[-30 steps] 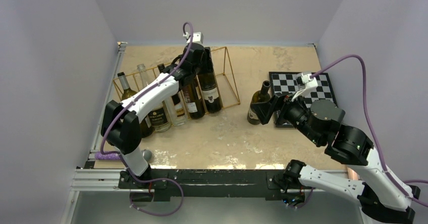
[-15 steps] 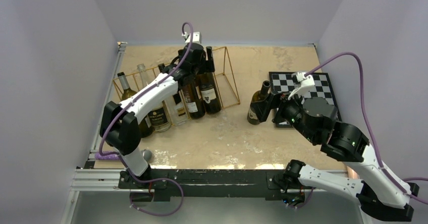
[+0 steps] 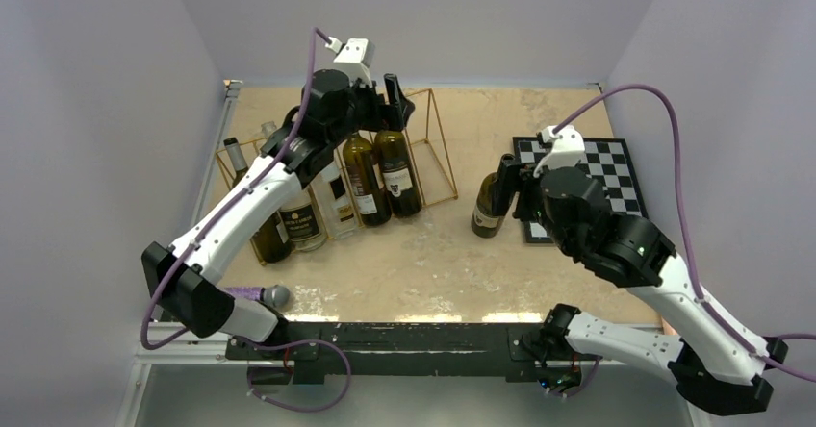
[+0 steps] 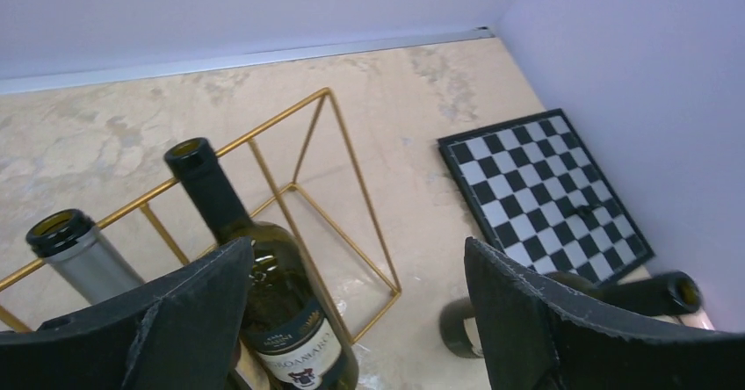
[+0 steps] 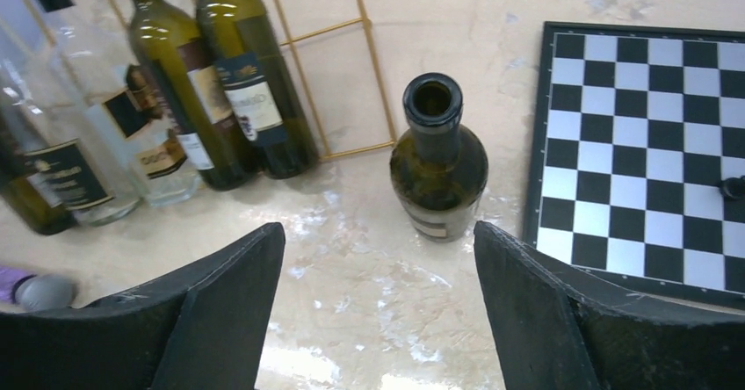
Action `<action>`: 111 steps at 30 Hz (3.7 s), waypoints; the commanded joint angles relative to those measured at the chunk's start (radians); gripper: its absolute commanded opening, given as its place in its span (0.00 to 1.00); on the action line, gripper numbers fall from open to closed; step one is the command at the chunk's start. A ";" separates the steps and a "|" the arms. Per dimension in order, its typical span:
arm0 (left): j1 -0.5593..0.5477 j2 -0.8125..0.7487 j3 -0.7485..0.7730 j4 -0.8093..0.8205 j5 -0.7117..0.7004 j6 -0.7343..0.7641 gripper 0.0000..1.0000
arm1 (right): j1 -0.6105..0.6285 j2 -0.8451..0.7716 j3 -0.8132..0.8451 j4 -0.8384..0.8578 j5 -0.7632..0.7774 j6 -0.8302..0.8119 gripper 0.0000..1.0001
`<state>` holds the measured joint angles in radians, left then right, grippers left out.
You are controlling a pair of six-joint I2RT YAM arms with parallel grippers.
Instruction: Put the wine bottle on the wine rack
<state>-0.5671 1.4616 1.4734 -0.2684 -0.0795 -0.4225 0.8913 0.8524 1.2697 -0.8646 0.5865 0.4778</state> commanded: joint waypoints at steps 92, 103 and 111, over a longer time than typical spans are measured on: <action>-0.223 -0.049 -0.302 0.270 0.545 0.182 0.00 | -0.203 -0.003 0.111 0.157 -0.618 -0.089 0.99; -0.222 -0.058 -0.223 0.285 0.330 0.067 0.00 | -0.203 -0.064 0.078 0.099 -0.500 -0.064 0.99; -0.220 0.050 -0.031 0.192 0.171 0.002 0.00 | -0.203 -0.113 0.037 0.065 -0.473 -0.050 0.99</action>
<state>-0.7925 1.4849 1.2961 -0.1482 0.1944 -0.3653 0.6868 0.7567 1.3251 -0.7837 0.0792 0.4084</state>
